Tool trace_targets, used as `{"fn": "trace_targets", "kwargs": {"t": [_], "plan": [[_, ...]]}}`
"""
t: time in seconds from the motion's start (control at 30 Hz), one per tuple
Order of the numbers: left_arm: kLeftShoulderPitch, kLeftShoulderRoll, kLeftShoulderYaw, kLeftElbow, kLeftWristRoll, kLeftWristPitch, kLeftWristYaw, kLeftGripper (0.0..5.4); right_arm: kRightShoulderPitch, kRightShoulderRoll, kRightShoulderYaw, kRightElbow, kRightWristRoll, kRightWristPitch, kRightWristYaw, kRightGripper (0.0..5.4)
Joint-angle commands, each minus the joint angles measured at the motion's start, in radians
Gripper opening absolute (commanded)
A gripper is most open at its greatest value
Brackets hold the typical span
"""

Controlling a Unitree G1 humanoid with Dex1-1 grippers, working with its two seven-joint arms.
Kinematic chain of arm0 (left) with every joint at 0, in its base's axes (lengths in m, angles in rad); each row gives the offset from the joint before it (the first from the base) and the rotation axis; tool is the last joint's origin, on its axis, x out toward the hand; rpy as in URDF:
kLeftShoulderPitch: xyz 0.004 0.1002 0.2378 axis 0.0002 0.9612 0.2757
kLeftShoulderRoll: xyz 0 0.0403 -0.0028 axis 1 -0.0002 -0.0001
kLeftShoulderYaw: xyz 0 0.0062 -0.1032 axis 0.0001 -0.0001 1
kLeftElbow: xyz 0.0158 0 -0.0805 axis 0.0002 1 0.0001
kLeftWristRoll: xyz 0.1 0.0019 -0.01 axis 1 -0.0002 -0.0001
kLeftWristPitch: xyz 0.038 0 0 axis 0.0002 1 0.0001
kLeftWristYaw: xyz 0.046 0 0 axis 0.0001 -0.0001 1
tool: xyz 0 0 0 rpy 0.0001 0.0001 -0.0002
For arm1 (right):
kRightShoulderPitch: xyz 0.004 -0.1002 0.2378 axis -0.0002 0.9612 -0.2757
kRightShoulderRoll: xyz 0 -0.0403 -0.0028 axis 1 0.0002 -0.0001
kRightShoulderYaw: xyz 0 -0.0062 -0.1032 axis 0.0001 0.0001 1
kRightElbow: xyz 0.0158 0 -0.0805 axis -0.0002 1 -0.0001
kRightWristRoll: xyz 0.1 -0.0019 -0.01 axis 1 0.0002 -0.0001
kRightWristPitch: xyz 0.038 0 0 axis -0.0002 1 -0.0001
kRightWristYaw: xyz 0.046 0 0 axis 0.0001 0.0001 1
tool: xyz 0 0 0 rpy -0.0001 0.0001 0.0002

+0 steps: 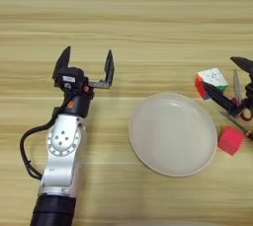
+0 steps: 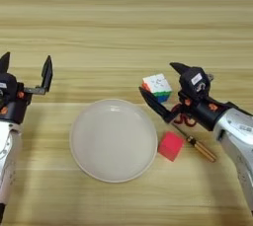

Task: Move the objects on the table

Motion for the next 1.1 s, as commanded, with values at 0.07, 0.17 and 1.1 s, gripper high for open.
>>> {"fn": "trace_targets", "kwargs": {"t": [0.07,0.17,1.1], "plan": [[-0.004,0.001,0.0,0.012,0.001,-0.009,0.0,5.4,-0.019,0.083,0.078,0.056,-0.099,0.014,-0.106,5.38],[-0.005,-0.001,0.0,0.015,0.001,-0.01,0.001,5.4,-0.033,0.144,0.079,0.101,-0.117,0.005,-0.159,5.38],[-0.005,-0.01,-0.001,0.021,0.0,-0.02,0.008,5.4,-0.163,0.292,-0.02,0.382,-0.157,-0.119,-0.288,5.38]]}}
